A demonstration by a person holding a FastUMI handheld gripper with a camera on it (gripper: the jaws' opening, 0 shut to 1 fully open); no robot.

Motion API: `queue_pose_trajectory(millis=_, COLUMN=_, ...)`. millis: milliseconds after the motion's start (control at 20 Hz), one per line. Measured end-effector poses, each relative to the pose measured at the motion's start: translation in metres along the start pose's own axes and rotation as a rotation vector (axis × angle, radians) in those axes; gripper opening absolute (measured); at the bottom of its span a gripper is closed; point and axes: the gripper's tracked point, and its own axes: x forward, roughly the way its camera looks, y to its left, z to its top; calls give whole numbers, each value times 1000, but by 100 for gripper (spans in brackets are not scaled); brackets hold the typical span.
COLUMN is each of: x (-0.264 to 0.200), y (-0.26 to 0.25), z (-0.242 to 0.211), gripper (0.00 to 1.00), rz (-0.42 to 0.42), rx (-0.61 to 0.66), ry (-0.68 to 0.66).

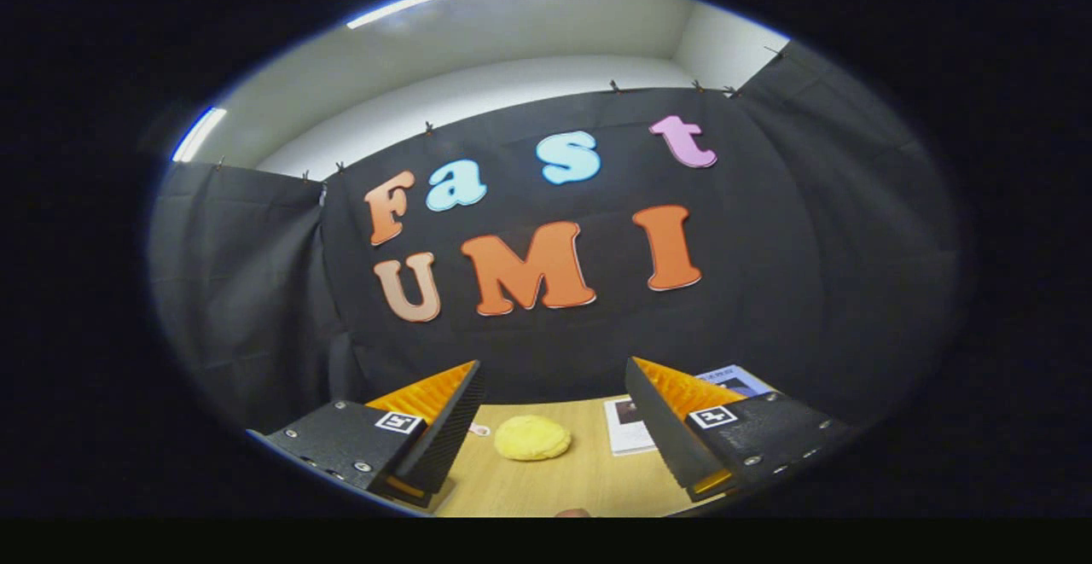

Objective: Open the storage box then place both shoes into the box .Put the left shoe in first, then the right shoe, with the right side of both shoes facing outward in a uniform manner.

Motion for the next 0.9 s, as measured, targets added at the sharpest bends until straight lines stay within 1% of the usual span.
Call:
queue_pose_trajectory(millis=150, x=-5, y=-13, z=15, gripper=98, rz=-37, rx=-40, ry=-46)
queue_pose_trajectory(millis=350, x=-3, y=-10, z=17, gripper=97, rz=-59, rx=-99, ry=-65)
queue_pose_trajectory(millis=750, x=-8, y=-2, z=39, gripper=98, rz=-6, rx=-163, ry=-149)
queue_pose_trajectory(millis=900, x=9, y=21, z=41, gripper=97, rz=18, rx=-174, ry=-146)
